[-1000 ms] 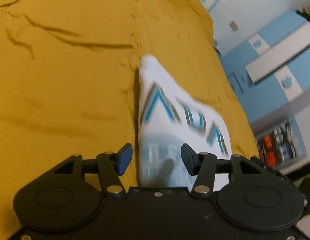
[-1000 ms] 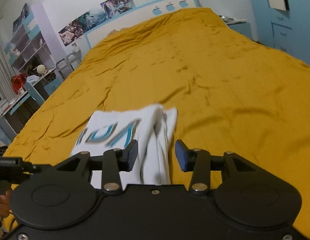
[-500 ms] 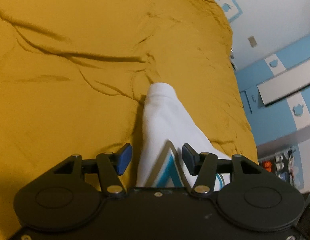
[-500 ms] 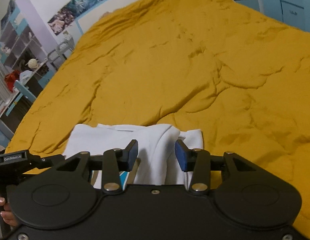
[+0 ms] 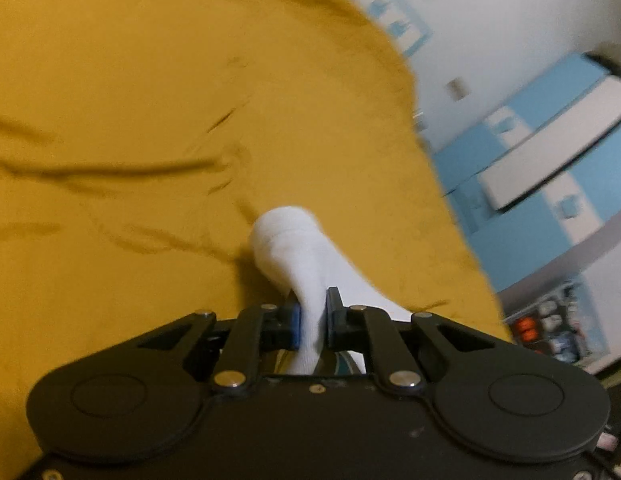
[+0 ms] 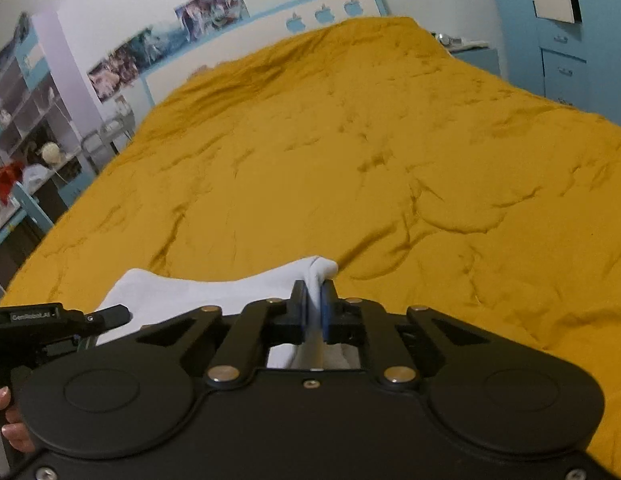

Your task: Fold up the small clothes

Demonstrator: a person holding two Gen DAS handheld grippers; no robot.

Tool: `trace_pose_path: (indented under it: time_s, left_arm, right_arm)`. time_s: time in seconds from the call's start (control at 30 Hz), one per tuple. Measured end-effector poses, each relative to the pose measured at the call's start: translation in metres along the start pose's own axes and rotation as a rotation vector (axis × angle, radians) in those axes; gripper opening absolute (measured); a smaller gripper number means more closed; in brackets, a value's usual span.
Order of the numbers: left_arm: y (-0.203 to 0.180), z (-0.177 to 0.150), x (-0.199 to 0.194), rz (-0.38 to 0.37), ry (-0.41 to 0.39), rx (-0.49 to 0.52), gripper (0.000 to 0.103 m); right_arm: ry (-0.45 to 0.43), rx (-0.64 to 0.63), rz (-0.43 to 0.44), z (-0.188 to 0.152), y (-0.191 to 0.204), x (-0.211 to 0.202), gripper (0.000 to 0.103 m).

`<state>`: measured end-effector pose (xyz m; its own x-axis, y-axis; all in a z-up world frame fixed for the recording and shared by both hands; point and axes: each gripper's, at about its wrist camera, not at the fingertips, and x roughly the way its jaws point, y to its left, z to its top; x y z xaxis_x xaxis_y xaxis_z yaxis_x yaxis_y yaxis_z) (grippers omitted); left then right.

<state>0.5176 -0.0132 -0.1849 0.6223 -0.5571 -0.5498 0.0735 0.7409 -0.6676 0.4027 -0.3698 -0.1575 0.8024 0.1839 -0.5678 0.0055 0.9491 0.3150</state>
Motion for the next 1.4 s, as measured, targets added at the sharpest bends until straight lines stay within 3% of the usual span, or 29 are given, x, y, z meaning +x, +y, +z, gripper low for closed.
trace_pose_path:
  time_s: [0.13, 0.23, 0.3, 0.43, 0.6, 0.77, 1.0, 1.1, 1.23, 1.4]
  left_arm:
    - [0.007, 0.0, 0.023, 0.087, 0.06, 0.041, 0.025]
    - [0.006, 0.005, 0.018, 0.094, 0.077, 0.045, 0.024]
    - [-0.001, 0.012, 0.004, 0.108, 0.057, 0.061, 0.027]
    - [-0.022, 0.008, -0.048, 0.068, 0.029, 0.122, 0.039]
    - [-0.053, -0.037, -0.108, -0.06, 0.055, 0.2, 0.048]
    - [-0.058, -0.083, -0.123, -0.078, 0.128, 0.235, 0.048]
    - [-0.041, -0.102, -0.098, -0.036, 0.181, 0.199, 0.05]
    - [-0.036, -0.104, -0.093, -0.028, 0.194, 0.194, 0.05]
    - [-0.041, -0.104, -0.099, -0.02, 0.189, 0.194, 0.05]
    - [-0.059, -0.109, -0.134, -0.035, 0.167, 0.209, 0.052]
  right_arm:
    - [0.046, -0.003, -0.039, -0.013, -0.005, 0.023, 0.004]
    - [0.048, -0.01, -0.044, -0.013, -0.004, 0.022, 0.005]
    - [0.044, -0.018, -0.051, -0.009, -0.001, 0.013, 0.02]
    - [-0.004, -0.095, -0.029, -0.003, 0.013, -0.028, 0.024]
    - [0.006, -0.165, 0.054, -0.02, 0.038, -0.088, 0.024]
    - [0.064, -0.154, 0.14, -0.049, 0.043, -0.111, 0.024]
    - [0.147, -0.153, 0.073, -0.076, 0.024, -0.097, 0.021]
    - [0.144, -0.161, 0.061, -0.079, 0.021, -0.095, 0.014]
    - [0.142, -0.142, 0.056, -0.08, 0.02, -0.096, 0.014]
    - [0.095, -0.17, 0.055, -0.078, 0.032, -0.125, 0.023]
